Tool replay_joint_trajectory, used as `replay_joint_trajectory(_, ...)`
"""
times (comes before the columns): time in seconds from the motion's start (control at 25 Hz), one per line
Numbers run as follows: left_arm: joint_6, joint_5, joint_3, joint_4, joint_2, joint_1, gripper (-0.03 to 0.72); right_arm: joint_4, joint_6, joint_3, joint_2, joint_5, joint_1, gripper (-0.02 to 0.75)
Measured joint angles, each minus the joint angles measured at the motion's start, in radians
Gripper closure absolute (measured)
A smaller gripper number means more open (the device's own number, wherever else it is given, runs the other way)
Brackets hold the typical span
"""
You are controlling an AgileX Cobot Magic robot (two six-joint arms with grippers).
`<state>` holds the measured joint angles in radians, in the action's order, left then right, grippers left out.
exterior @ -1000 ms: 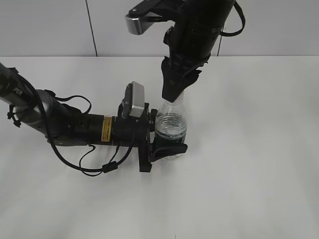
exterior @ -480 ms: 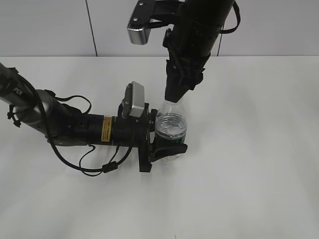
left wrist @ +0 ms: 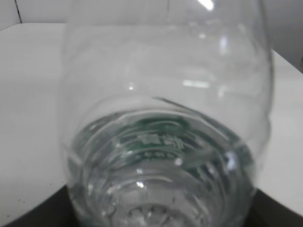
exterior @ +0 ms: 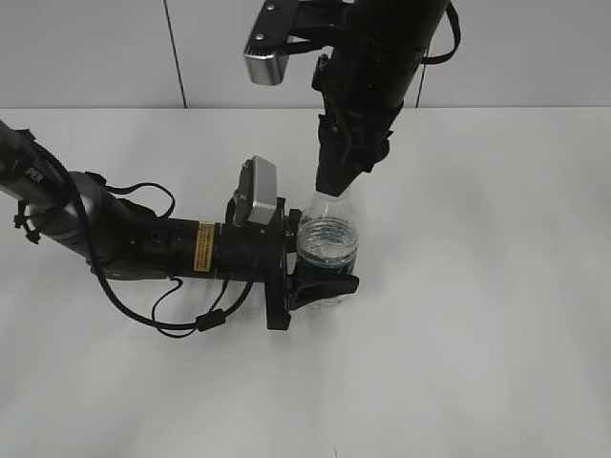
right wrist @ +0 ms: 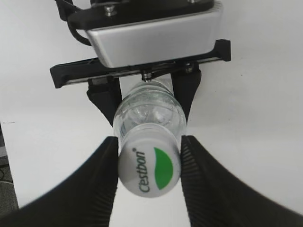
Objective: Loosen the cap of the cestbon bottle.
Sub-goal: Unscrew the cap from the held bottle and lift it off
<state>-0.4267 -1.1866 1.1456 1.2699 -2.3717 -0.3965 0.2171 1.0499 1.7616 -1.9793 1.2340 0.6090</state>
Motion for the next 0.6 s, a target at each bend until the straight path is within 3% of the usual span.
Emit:
replay_joint_trajectory(0.32, -0.001, -0.001, 0.000, 0.002, 0.000, 0.000, 0.278, -0.008, -0.005, 0.000, 0.000, 0.000, 0.000, 0.384)
replay_joint_trajectory(0.6, -0.001, -0.005, 0.000, 0.011, 0.000, 0.000, 0.278, -0.008, -0.022, 0.000, 0.000, -0.007, 0.000, 0.261)
